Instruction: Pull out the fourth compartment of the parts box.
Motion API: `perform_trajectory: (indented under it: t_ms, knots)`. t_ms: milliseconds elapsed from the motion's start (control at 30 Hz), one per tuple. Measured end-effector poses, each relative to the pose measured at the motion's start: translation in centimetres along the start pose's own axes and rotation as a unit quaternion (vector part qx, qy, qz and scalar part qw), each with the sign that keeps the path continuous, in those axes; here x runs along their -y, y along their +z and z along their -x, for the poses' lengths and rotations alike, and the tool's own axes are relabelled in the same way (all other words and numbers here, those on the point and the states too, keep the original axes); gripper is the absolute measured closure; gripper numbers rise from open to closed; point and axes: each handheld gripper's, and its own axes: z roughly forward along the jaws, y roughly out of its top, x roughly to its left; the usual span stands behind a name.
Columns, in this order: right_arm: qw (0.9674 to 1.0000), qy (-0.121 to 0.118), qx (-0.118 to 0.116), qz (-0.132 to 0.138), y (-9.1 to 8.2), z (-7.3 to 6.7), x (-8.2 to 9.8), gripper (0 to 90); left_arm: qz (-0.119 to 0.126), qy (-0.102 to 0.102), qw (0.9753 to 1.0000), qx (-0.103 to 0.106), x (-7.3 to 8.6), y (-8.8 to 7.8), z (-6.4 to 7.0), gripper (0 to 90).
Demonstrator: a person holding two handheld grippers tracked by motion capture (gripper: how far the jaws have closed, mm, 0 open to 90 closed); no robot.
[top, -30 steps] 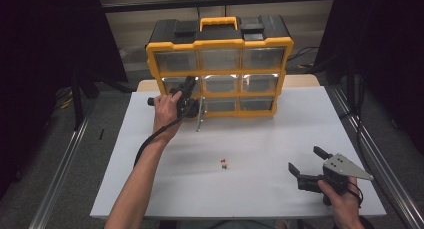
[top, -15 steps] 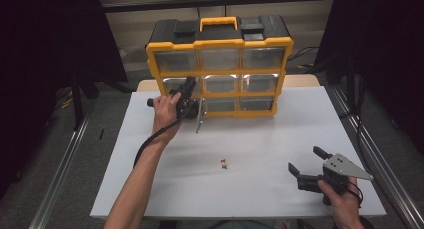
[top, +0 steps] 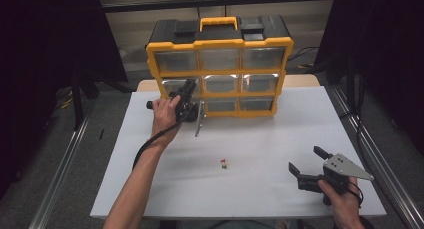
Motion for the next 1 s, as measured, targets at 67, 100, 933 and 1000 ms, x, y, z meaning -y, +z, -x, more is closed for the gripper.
perform_trajectory:
  t_ms: [67,100,933,1000]
  knots:
    - [1.0,0.001,-0.001,0.0,0.0,0.0,0.0,1.4,-0.002,-0.002,1.0,-0.003,0.0,-0.1,0.1,80.0]
    - [1.0,0.0,-0.001,0.0,0.0,0.0,0.0,1.5,0.003,-0.006,1.0,-0.001,0.0,-0.1,0.1,80.0]
    - [1.0,0.0,-0.001,0.0,0.0,0.0,0.0,1.5,-0.009,0.014,0.9999,-0.005,-0.5,-1.6,0.1,80.2]
    - [1.0,-0.001,-0.001,0.0,0.0,0.0,0.0,1.5,-0.004,0.013,0.9999,-0.008,-0.5,-1.7,0.1,80.2]
